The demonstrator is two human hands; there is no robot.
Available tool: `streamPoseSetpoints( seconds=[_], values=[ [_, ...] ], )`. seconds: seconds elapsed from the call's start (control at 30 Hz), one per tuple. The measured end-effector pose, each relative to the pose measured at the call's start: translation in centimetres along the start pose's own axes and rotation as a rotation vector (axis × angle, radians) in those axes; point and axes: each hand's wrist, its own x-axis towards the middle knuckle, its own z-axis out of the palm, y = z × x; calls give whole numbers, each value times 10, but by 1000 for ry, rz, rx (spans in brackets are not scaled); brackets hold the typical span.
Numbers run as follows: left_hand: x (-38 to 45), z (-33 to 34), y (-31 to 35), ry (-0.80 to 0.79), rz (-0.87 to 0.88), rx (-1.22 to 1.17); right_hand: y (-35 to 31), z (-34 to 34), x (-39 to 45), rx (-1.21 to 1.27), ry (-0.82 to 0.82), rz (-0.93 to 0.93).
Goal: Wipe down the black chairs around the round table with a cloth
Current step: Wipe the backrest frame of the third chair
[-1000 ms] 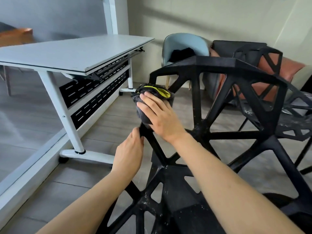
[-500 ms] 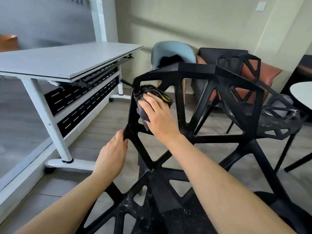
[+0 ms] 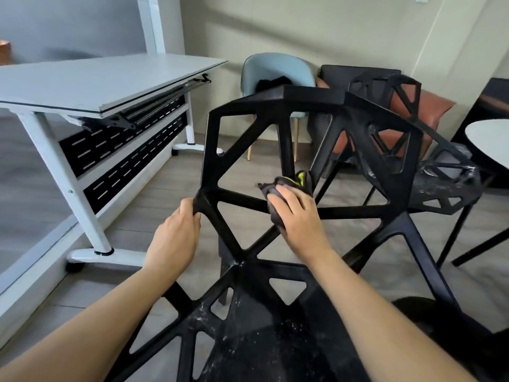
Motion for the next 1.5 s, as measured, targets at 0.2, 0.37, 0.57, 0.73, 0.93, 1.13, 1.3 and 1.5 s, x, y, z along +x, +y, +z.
streamPoseSetpoints(
  seconds=[0.2, 0.37, 0.57, 0.73, 0.93, 1.13, 1.3, 1.5],
  values=[
    [1, 3, -4, 10, 23, 9, -8, 1, -18, 12, -13, 77],
    [1, 3, -3, 11, 20, 6, 9, -14, 54, -15, 51, 36],
    [1, 4, -7, 1, 5, -11, -1, -1, -3, 34, 13, 70],
    [-1, 2, -4, -3, 2, -15, 12, -1, -18, -53, -28, -6],
    [-1, 1, -2, -13, -7, -19, 58, -50, 81, -131, 193, 118],
    [0, 2, -3, -10, -23, -35, 53, -40, 66, 32, 212, 238],
    [0, 3, -1, -3, -35, -47, 7, -7, -15, 155, 67, 272],
    [-1, 1, 2, -13, -70, -53, -7, -7, -9, 193, 84, 382]
  ],
)
